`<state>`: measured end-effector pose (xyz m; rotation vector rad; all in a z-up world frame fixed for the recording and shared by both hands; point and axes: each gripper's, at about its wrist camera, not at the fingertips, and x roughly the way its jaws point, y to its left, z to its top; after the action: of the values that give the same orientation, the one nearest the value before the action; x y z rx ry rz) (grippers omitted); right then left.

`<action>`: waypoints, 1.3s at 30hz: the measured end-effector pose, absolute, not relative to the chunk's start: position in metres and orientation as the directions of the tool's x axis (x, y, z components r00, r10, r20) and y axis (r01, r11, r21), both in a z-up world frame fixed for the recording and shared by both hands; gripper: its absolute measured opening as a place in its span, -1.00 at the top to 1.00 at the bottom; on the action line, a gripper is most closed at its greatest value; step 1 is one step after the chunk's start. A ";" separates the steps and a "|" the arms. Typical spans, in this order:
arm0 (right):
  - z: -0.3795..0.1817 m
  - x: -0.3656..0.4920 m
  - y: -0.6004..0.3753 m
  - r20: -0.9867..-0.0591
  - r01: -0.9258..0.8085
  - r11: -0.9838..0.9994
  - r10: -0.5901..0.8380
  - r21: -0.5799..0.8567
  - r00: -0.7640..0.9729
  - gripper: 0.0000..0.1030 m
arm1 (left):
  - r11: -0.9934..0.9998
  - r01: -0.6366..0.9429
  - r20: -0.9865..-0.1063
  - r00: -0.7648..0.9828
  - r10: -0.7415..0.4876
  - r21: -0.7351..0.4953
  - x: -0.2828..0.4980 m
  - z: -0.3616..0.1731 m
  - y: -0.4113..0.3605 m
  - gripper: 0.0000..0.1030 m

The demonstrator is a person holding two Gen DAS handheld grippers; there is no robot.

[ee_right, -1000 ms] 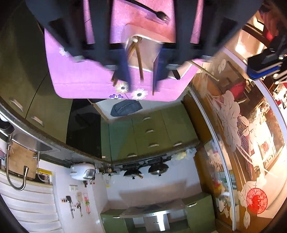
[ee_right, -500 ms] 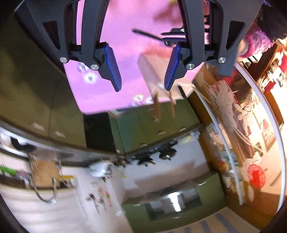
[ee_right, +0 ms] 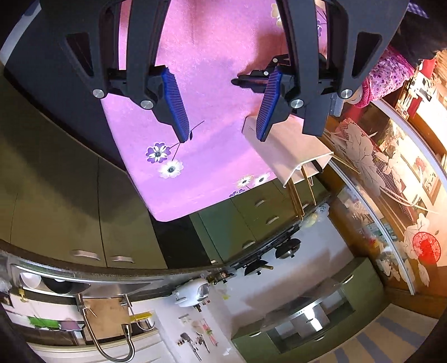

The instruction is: Organize utensils

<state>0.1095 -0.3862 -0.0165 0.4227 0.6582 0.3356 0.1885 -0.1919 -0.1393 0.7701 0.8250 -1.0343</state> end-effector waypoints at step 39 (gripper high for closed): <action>-0.018 0.072 -0.393 -0.475 -0.162 0.808 0.481 0.567 0.737 0.02 | 0.419 0.895 -0.794 0.366 -0.486 0.156 0.147 -0.067 -0.168 0.97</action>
<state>0.0720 -0.3933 -0.0180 0.5239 0.6531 0.3707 0.1471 -0.1675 -0.0674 0.6501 0.7394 -0.9717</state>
